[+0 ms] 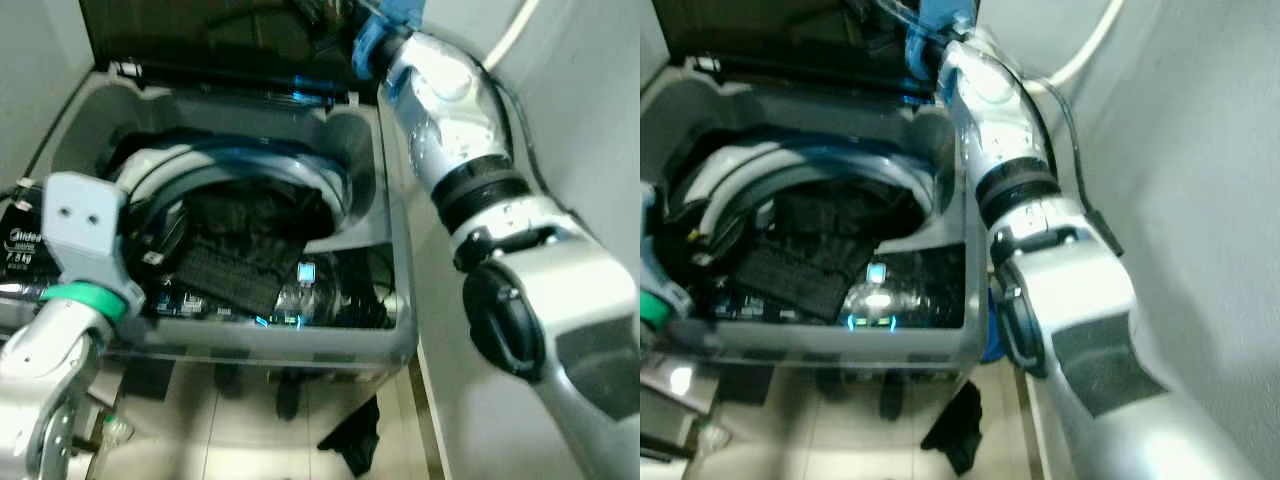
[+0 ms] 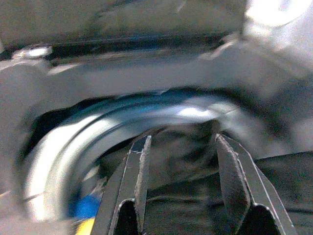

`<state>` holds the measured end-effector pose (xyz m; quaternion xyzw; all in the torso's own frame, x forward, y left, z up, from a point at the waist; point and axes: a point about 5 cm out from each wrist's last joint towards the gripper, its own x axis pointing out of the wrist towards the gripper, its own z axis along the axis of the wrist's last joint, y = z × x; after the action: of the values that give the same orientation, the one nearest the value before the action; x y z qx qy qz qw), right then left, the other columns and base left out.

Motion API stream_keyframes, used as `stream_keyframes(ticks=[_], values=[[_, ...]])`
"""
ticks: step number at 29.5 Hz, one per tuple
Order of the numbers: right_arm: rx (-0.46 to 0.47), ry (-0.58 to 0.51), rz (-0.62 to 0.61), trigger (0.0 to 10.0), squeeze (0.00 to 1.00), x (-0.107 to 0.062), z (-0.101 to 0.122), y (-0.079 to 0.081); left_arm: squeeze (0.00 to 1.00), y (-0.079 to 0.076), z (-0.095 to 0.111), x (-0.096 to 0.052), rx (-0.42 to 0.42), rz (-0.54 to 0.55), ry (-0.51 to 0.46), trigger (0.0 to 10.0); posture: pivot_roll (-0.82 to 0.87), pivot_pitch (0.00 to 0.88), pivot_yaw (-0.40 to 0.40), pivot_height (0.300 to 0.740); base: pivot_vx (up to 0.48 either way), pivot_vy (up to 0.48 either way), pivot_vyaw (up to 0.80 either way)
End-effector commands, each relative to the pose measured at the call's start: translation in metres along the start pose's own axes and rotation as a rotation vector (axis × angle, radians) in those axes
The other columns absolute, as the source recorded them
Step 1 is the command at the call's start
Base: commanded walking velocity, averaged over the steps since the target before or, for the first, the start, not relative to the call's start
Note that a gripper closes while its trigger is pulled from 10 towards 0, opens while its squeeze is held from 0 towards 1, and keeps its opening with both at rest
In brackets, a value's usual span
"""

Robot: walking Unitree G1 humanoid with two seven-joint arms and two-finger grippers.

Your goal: Clothes washing

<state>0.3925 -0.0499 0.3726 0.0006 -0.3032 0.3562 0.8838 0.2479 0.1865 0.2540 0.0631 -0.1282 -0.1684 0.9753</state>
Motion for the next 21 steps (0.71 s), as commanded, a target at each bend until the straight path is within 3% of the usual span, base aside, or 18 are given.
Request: stream_keyframes(ticks=[1,2,3,6,7,9,14,16,21], values=[[0.026,-0.068,0.020,10.0,0.00,-0.002,0.009,0.001,0.00,-0.012,0.008,-0.002,-0.026,-0.105,-0.047,10.0,0.12,0.033,-0.021,0.740,0.000,0.000,0.00],[0.069,-0.089,0.002,10.0,0.00,-0.014,0.002,0.000,0.00,-0.024,0.010,-0.002,-0.040,-0.208,-0.048,10.0,0.13,0.031,-0.024,0.740,0.000,0.000,0.00],[0.069,-0.089,0.002,10.0,0.00,-0.014,0.002,0.000,0.00,-0.024,0.010,-0.002,-0.040,-0.208,-0.048,10.0,0.13,0.031,-0.024,0.740,0.000,0.000,0.00],[0.162,-0.094,-0.038,10.0,0.00,-0.037,-0.012,-0.003,0.00,-0.039,0.011,-0.003,-0.049,-0.354,-0.015,10.0,0.13,0.031,-0.026,0.740,0.000,0.000,0.00],[0.162,-0.094,-0.038,10.0,0.00,-0.037,-0.012,-0.003,0.00,-0.039,0.011,-0.003,-0.049,-0.354,-0.015,10.0,0.13,0.031,-0.026,0.740,0.000,0.000,0.00],[0.194,-0.062,-0.038,10.0,0.00,-0.056,-0.024,-0.003,0.04,-0.043,0.012,-0.006,-0.029,-0.423,0.039,10.0,0.12,0.031,-0.018,0.740,0.000,0.000,0.00],[0.196,-0.046,-0.034,10.0,0.00,-0.063,-0.029,-0.003,0.01,-0.042,0.012,-0.008,-0.006,-0.438,0.072,10.0,0.12,0.031,-0.018,0.740,0.000,0.000,0.00],[0.197,-0.021,-0.022,10.0,0.00,-0.074,-0.033,-0.003,0.00,-0.034,0.007,-0.018,0.111,-0.446,0.202,10.0,0.12,0.030,-0.017,0.740,0.000,0.000,0.00],[0.198,-0.001,-0.007,10.0,0.00,-0.081,-0.035,-0.001,0.00,-0.027,0.000,-0.027,0.216,-0.467,0.330,10.0,0.12,0.031,-0.025,0.740,0.000,0.000,0.00]])
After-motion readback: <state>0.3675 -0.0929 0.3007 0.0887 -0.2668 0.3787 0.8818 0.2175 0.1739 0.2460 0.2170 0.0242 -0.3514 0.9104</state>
